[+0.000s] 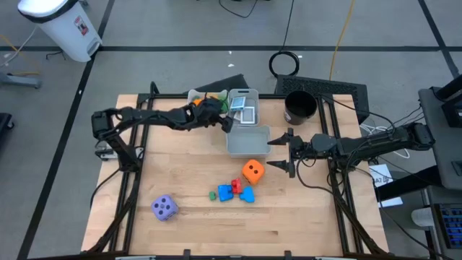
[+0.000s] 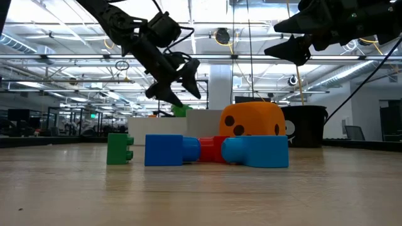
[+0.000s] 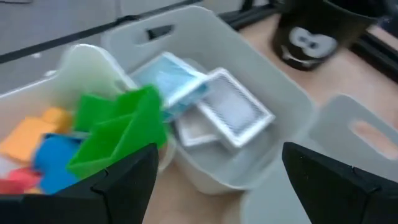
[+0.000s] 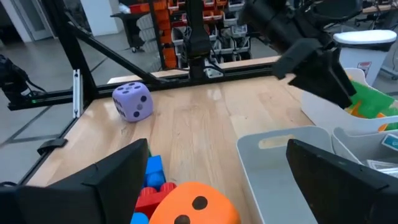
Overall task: Pick & Place Toys
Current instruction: Put the green game piece into the white bin
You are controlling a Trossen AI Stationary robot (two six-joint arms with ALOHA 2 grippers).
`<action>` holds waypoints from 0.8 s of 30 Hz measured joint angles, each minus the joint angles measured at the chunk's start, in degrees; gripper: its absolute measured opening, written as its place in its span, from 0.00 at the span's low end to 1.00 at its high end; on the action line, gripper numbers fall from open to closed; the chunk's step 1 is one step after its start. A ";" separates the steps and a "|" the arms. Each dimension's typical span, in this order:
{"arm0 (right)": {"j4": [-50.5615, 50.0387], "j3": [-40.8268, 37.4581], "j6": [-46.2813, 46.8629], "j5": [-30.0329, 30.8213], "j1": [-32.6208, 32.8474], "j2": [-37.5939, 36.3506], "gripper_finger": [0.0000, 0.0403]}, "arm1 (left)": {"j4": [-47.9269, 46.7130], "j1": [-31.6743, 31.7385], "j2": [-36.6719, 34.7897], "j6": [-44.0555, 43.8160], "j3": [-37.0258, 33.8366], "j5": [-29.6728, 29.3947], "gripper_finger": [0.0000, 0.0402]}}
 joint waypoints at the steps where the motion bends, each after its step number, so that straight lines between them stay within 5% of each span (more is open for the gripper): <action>1: -0.05 0.00 0.00 -0.02 0.00 0.00 0.89 | -0.43 0.38 0.00 -0.39 0.02 -0.61 0.87; 24: -0.55 0.00 0.22 -0.04 0.02 0.00 0.89 | -6.52 3.92 -5.24 -2.28 0.00 -2.21 0.87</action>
